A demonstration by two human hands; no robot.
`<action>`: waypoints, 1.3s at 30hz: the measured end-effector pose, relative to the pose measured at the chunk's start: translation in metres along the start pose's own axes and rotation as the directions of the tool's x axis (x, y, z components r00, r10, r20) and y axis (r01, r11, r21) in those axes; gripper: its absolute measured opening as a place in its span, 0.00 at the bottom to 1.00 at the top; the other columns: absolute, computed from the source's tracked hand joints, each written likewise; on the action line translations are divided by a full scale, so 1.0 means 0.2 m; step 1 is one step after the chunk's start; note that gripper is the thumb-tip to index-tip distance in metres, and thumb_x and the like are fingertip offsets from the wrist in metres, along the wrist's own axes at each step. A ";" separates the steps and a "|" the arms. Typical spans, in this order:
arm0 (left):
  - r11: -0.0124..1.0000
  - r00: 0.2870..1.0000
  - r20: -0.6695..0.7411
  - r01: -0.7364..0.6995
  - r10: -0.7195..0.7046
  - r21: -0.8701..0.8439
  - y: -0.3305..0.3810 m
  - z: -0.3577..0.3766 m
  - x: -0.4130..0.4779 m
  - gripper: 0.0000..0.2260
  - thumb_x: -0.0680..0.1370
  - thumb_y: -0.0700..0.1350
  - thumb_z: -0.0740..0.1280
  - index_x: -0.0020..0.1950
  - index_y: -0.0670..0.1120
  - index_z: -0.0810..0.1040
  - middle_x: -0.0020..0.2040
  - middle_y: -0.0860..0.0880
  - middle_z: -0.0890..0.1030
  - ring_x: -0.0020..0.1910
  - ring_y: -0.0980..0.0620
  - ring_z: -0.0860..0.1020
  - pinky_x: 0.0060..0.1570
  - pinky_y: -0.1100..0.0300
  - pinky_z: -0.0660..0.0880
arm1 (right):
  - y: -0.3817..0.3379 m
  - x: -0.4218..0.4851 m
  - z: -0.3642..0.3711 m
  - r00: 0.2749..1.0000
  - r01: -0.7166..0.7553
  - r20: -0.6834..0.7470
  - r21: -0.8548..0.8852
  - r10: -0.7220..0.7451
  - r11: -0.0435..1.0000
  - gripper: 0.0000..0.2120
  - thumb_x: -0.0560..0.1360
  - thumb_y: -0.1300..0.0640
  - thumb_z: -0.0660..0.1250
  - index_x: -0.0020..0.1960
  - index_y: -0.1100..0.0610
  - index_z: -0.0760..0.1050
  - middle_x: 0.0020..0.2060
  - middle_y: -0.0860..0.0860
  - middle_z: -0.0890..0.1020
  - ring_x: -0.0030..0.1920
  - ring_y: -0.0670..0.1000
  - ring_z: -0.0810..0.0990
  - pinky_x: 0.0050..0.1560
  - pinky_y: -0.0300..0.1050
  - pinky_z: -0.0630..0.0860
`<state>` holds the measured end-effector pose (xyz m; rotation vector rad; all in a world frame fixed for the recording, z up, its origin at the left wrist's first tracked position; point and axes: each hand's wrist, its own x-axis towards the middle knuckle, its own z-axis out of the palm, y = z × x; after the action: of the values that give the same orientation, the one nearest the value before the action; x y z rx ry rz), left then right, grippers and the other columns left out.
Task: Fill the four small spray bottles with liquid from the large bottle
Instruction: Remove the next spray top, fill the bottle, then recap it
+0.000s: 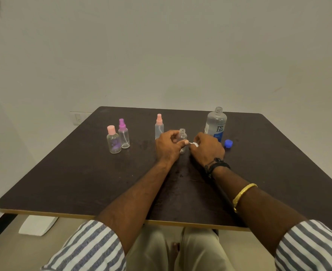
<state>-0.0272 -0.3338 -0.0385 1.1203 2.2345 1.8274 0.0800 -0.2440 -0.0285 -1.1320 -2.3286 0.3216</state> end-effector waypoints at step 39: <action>1.000 1.000 0.017 0.011 -0.011 -0.020 -0.01 0.01 0.02 0.19 0.69 0.46 0.80 0.58 0.44 0.84 0.45 0.53 0.83 0.46 0.54 0.83 0.49 0.61 0.80 | 0.13 0.15 -0.07 0.910 -0.008 -0.386 0.355 0.154 0.935 0.35 0.72 0.53 0.77 0.73 0.48 0.64 0.68 0.54 0.74 0.66 0.59 0.76 0.60 0.59 0.76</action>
<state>-0.0301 -0.3307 -0.0387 1.1138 2.2035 1.8252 0.0900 -0.2046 -0.0173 -1.0090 -1.7753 0.4573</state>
